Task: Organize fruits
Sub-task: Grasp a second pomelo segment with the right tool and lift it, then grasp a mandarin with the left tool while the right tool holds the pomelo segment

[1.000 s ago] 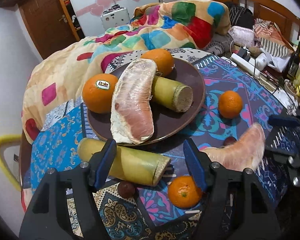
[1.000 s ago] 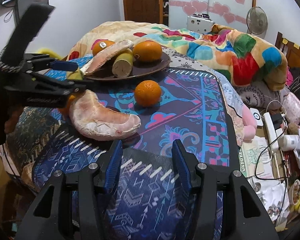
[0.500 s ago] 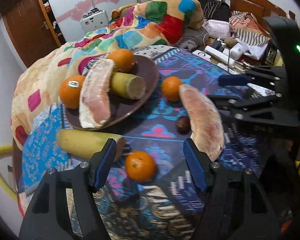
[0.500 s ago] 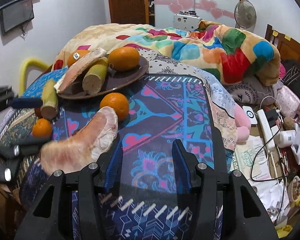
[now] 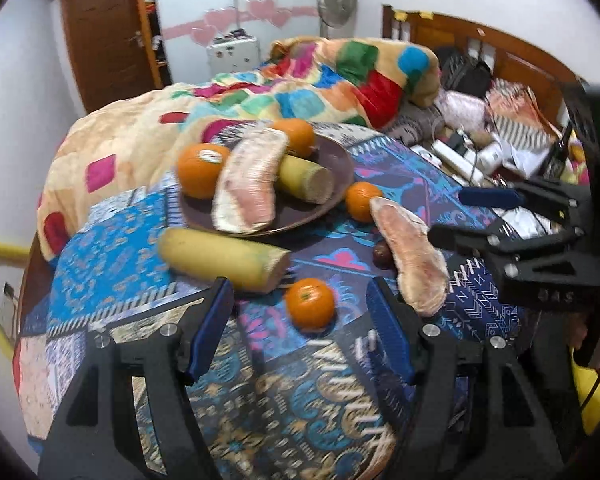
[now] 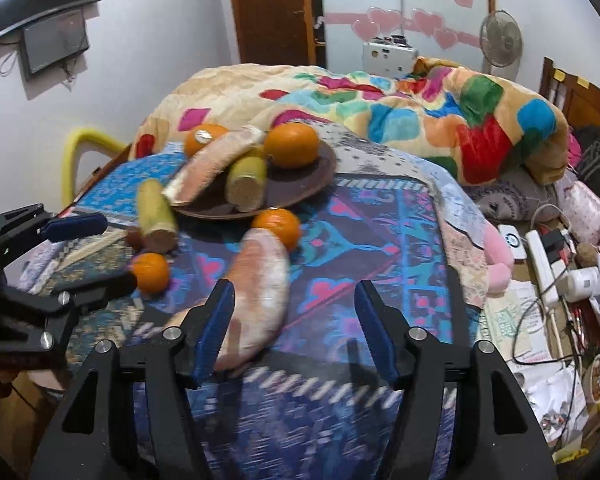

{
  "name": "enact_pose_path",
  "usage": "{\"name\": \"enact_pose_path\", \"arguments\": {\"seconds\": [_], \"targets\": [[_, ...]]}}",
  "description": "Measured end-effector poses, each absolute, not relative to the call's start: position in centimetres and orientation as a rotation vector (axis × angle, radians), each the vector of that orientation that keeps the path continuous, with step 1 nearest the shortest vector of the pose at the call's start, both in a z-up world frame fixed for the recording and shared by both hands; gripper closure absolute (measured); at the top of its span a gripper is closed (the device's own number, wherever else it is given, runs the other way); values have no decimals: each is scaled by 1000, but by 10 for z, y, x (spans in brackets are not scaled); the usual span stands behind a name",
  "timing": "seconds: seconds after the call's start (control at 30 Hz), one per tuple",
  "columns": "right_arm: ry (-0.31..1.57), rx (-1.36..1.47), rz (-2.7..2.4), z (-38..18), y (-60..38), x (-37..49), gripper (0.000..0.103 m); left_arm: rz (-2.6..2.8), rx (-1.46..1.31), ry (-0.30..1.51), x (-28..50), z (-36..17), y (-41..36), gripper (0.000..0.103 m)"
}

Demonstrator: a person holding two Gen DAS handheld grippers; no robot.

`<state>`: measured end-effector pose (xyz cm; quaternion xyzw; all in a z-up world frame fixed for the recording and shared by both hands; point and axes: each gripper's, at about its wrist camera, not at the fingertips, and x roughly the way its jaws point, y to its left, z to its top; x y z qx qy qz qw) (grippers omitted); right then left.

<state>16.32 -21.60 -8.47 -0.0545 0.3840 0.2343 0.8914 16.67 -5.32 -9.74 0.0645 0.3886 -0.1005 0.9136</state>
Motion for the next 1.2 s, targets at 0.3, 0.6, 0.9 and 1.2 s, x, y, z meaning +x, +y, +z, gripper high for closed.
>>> {"name": "enact_pose_path", "arguments": {"seconds": [0.3,0.6,0.9,1.2], "targets": [[838,-124,511,-104,-182,162,29,-128,111,794,146,-101,-15,34],[855,-164,481,-117,-190,163,31,-160,47,808,150,-111,-9,34],[827,-171,475,-105,-212,156,47,-226,42,830,161,-124,-37,34],[854,-152,507,-117,-204,171,49,-255,39,844,174,-131,-51,44]]}}
